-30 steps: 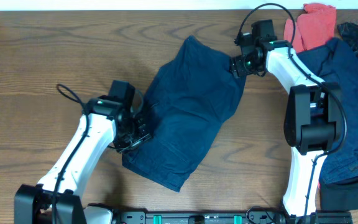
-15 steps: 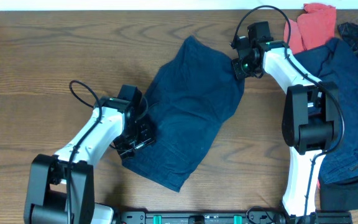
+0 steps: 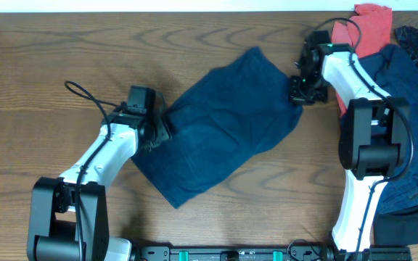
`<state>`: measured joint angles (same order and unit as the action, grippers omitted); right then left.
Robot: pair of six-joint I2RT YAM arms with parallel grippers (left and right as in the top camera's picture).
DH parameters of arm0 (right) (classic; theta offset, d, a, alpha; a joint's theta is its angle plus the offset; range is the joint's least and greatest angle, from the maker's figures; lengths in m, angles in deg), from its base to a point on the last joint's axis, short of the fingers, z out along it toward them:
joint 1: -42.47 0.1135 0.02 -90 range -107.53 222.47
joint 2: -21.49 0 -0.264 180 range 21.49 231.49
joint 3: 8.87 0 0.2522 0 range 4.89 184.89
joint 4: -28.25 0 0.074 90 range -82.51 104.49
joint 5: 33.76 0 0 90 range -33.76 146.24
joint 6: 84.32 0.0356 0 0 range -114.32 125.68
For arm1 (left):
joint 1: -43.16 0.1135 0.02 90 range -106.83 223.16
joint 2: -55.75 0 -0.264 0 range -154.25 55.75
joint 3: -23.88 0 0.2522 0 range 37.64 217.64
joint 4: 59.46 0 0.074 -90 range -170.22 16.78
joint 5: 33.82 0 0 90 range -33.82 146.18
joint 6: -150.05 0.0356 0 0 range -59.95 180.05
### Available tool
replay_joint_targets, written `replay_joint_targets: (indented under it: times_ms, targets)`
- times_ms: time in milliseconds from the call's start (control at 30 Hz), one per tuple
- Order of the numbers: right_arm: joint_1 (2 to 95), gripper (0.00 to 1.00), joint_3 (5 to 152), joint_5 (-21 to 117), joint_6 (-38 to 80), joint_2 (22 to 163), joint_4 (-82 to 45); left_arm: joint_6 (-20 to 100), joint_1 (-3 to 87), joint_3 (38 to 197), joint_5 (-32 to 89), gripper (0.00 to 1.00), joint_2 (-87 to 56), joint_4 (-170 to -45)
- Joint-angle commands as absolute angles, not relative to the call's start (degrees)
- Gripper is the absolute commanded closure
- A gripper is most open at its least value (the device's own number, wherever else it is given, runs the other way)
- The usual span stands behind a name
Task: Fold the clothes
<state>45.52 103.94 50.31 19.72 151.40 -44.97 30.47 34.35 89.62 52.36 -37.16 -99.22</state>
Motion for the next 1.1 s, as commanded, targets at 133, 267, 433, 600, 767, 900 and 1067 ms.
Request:
replay_joint_targets:
  times_ms: [133,267,433,600,767,900,1067]
  targets:
    - [43.1,0.99,101.9,54.6,36.0,154.1,-49.6,32.7,38.7,89.6,54.9,0.33,-38.5,-86.8]
    - [42.7,0.99,101.9,54.6,38.1,154.0,-49.8,35.4,39.6,90.6,50.3,0.34,-38.4,-86.7]
    - [42.5,0.98,102.0,56.1,38.3,152.4,-48.9,36.0,40.4,93.1,45.9,0.32,-34.8,-101.4]
    - [41.9,0.81,102.8,57.3,35.5,148.0,-47.4,30.1,40.5,93.1,45.8,0.06,-30.2,-117.2]
    - [42.0,0.29,102.8,57.3,34.1,143.9,-45.7,28.0,40.5,89.3,41.4,0.02,-30.9,-116.4]
    - [42.2,0.22,102.8,56.1,29.6,141.4,-44.8,26.6,40.5,84.8,34.1,0.02,-31.6,-109.8]
    - [42.3,0.23,102.8,55.8,27.2,140.2,-44.7,22.6,40.5,80.1,34.1,0.02,-31.9,-106.7]
